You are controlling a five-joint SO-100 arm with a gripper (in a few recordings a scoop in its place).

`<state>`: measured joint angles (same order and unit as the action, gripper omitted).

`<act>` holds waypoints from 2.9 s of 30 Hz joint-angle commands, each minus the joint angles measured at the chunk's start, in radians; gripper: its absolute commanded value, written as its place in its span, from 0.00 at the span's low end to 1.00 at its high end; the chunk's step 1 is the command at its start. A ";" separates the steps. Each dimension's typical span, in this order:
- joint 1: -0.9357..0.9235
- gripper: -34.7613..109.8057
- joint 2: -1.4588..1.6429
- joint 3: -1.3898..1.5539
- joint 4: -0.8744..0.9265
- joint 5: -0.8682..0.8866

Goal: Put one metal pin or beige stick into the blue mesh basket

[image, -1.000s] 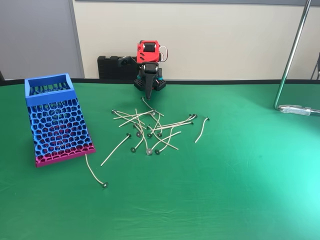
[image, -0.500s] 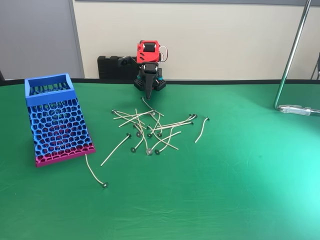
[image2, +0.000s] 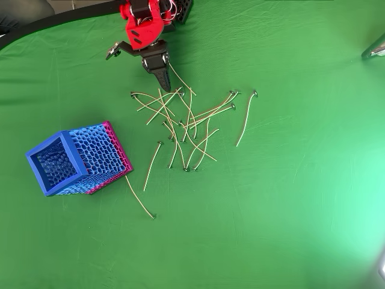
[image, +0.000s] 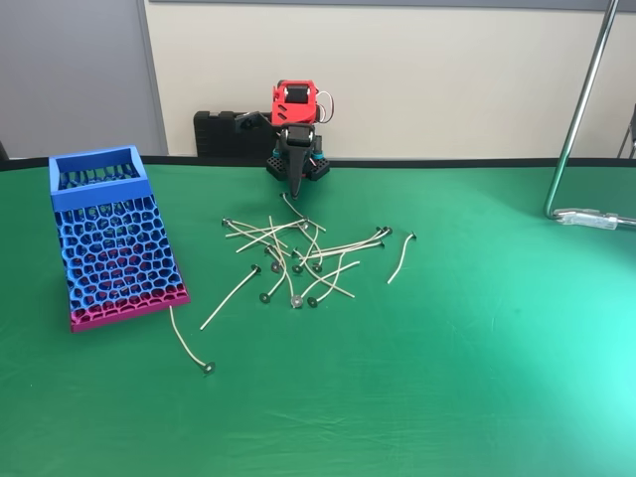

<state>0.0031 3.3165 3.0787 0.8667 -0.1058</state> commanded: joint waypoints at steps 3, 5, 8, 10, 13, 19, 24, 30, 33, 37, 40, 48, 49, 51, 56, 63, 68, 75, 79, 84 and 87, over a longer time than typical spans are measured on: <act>-0.012 0.24 0.008 -0.017 -0.005 -0.005; -0.017 0.24 -0.011 -0.046 0.003 -0.009; -0.008 0.24 -0.066 -0.100 0.003 -0.006; 0.003 0.24 -0.121 -0.144 0.017 -0.008; 0.014 0.24 -0.199 -0.201 0.028 -0.009; 0.009 0.24 -0.430 -0.356 0.029 -0.049; -0.002 0.24 -0.634 -0.482 0.028 -0.087; -0.044 0.24 -0.845 -0.635 0.028 -0.112; -0.064 0.24 -0.927 -0.709 0.028 -0.160; -0.089 0.24 -1.046 -0.816 0.028 -0.222; -0.101 0.24 -1.146 -0.910 0.031 -0.278; -0.109 0.26 -1.460 -1.276 0.201 -0.379; -0.106 0.26 -1.497 -1.316 0.221 -0.390; -0.101 0.25 -1.563 -1.384 0.252 -0.408; -0.094 0.25 -1.672 -1.447 0.295 -0.534; -0.106 0.25 -1.772 -1.473 0.295 -0.735; -0.117 0.27 -1.819 -1.477 0.296 -0.807; -0.121 0.34 -1.888 -1.508 0.291 -0.822; -0.121 0.35 -1.913 -1.509 0.290 -0.815; -0.121 0.35 -1.934 -1.496 0.290 -0.822; -0.124 0.34 -1.940 -1.474 0.290 -0.844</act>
<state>-0.1135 1.3714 1.6091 1.1551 -0.9357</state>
